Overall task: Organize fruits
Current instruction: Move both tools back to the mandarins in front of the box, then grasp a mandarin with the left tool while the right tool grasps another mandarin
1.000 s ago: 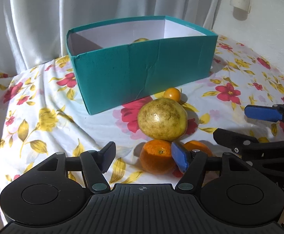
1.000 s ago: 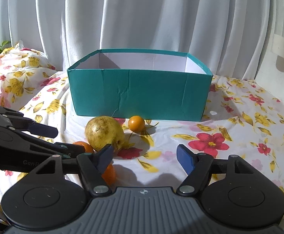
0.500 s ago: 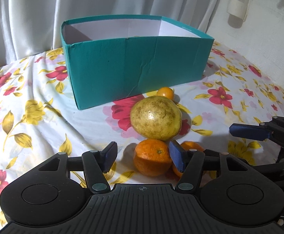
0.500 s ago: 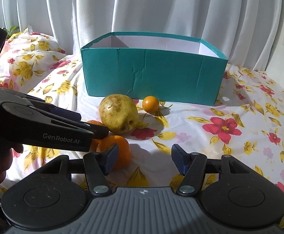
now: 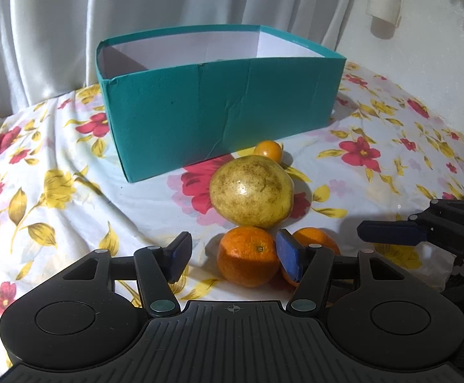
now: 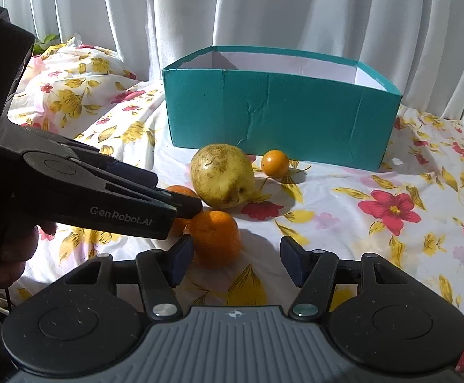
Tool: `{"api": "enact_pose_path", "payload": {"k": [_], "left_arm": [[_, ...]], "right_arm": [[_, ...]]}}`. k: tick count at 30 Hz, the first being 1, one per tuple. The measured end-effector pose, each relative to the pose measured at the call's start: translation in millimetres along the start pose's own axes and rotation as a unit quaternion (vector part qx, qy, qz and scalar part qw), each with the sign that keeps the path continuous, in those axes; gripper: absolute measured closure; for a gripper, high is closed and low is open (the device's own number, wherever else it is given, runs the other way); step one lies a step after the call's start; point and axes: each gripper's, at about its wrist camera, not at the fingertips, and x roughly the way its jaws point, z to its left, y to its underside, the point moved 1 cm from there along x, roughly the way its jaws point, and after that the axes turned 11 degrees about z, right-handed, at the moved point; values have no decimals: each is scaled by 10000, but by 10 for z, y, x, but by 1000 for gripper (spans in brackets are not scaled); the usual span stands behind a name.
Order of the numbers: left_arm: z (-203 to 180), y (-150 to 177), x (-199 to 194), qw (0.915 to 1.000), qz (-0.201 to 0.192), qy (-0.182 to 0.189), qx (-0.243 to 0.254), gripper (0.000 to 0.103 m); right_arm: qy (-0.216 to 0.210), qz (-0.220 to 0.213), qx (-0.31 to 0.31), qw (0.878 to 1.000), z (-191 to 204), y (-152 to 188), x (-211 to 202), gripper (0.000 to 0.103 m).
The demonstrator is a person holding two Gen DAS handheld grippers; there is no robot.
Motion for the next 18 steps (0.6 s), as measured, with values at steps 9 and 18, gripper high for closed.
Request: {"api": "enact_pose_path", "payload": {"k": [9,18], "left_arm": [[11,-24,8,9999,73,54,-74,40],[-78,-48,178,9988,468,-11,105,52]], "right_arm": [[-155,-15,-245,9996,81,-66,174,51],[-29,27,-183,9998,-33,-27,161,59]]}}
